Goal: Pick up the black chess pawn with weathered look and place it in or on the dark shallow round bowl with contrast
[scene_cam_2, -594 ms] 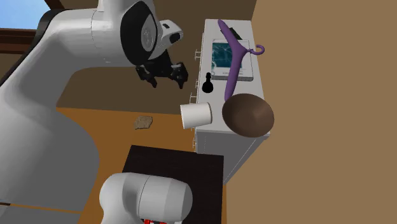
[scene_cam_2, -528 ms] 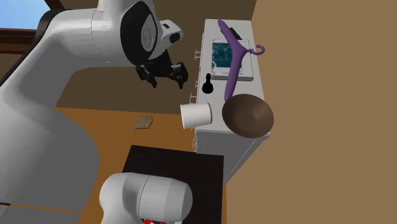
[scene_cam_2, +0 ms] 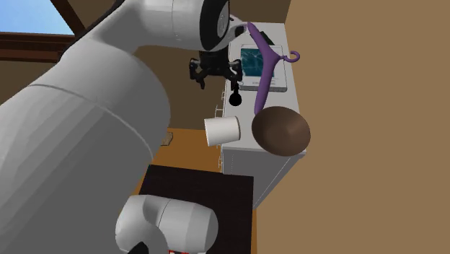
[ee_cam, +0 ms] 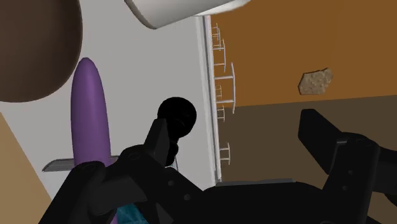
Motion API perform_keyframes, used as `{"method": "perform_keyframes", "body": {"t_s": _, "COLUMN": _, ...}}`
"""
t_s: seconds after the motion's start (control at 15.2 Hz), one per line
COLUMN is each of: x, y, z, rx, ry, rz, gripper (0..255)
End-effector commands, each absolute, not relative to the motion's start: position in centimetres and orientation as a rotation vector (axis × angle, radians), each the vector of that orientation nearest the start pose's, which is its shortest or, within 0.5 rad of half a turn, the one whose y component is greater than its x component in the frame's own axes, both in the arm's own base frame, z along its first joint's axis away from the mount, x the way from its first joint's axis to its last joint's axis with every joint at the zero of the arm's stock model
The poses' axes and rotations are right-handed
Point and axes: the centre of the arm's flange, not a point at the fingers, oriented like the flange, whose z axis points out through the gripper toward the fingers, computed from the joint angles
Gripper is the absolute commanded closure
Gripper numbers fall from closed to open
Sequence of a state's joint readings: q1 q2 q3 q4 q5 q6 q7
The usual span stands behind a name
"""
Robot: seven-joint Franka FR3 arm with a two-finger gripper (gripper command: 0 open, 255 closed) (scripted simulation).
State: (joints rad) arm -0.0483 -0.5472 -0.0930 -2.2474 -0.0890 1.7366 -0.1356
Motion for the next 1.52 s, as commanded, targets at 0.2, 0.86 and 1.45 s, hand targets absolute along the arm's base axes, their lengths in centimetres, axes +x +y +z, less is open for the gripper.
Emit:
{"method": "perform_keyframes", "body": {"t_s": 0.2, "x": 43.3, "y": -12.4, "z": 56.1, "rx": -3.145, "ry": -0.077, "rz": 0.038, "gripper": 0}}
{"method": "perform_keyframes", "body": {"t_s": 0.86, "x": 44.0, "y": -13.4, "z": 51.9, "rx": -3.137, "ry": -0.084, "rz": 0.052, "gripper": 0}}
{"method": "perform_keyframes", "body": {"t_s": 1.45, "x": 44.0, "y": -13.4, "z": 51.9, "rx": -3.137, "ry": -0.084, "rz": 0.052, "gripper": 255}}
